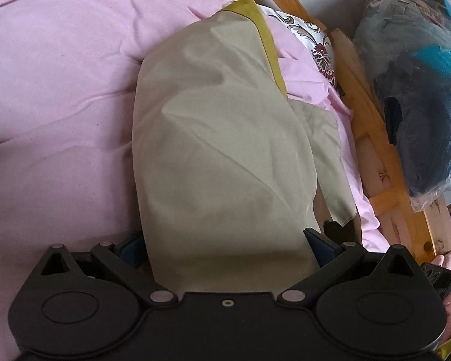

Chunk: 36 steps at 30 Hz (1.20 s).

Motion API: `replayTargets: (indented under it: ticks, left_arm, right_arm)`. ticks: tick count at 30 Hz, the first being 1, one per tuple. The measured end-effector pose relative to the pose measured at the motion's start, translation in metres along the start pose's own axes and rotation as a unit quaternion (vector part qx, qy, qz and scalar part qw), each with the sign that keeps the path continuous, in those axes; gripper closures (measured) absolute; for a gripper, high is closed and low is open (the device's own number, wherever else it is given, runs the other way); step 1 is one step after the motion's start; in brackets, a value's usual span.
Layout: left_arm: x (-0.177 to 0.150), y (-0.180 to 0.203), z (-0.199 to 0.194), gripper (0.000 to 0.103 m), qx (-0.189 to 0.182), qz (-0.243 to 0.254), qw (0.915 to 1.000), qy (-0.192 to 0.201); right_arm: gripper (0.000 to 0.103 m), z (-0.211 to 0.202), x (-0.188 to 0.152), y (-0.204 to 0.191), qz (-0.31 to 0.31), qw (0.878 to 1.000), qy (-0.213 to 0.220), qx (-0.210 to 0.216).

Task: Fold large clothes

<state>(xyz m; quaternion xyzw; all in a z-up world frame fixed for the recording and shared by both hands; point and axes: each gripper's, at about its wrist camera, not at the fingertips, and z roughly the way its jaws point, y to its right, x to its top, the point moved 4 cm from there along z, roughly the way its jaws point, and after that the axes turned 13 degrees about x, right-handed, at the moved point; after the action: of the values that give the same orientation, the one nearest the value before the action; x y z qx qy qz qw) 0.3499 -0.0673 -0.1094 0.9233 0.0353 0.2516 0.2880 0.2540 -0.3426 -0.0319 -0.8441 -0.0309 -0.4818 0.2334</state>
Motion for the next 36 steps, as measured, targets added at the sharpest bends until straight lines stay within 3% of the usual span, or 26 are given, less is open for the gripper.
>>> replayTargets:
  ticks: [7,11,14,17,19,22,24,27,31,36]
  left_arm:
    - [0.000,-0.002,0.002,0.001,-0.007,0.008,0.9999,0.003]
    - [0.003,-0.002,0.006,0.001,-0.013,0.018,0.9997,-0.009]
    - [0.006,0.001,0.009,0.001,-0.007,0.029,0.9993,-0.024]
    - [0.006,0.010,0.009,0.004,0.016,0.051,0.9983,-0.024]
    - [0.006,0.017,0.007,0.010,0.037,0.062,0.9971,-0.023]
    - [0.011,0.028,-0.003,0.023,0.053,0.081,0.9952,-0.016]
    - [0.015,0.034,-0.015,0.035,0.051,0.103,0.9934,-0.004]
    - [0.021,0.041,-0.035,0.040,0.048,0.138,0.9890,0.024]
    - [0.037,0.037,-0.071,0.044,0.047,0.171,0.9818,0.067]
    - [0.059,0.010,-0.111,0.044,0.082,0.192,0.9713,0.114]
  right_arm:
    - [0.010,0.008,0.003,-0.002,0.003,1.000,0.007,-0.016]
    - [0.012,0.009,0.002,-0.002,0.011,1.000,0.011,-0.020]
    - [0.027,0.005,0.001,-0.001,0.016,0.999,0.014,-0.024]
    - [0.051,0.003,-0.001,-0.001,0.036,0.999,0.016,-0.012]
    - [0.069,0.002,-0.001,-0.003,0.039,0.999,0.018,-0.006]
    - [0.085,-0.001,0.002,-0.013,0.017,0.999,0.028,-0.003]
    - [0.088,-0.005,0.006,-0.024,-0.006,0.999,0.037,0.002]
    - [0.090,-0.011,0.016,-0.047,-0.037,0.997,0.059,0.022]
    - [0.091,-0.009,0.032,-0.084,-0.082,0.992,0.087,0.042]
    - [0.091,0.017,0.047,-0.129,-0.116,0.986,0.097,0.073]
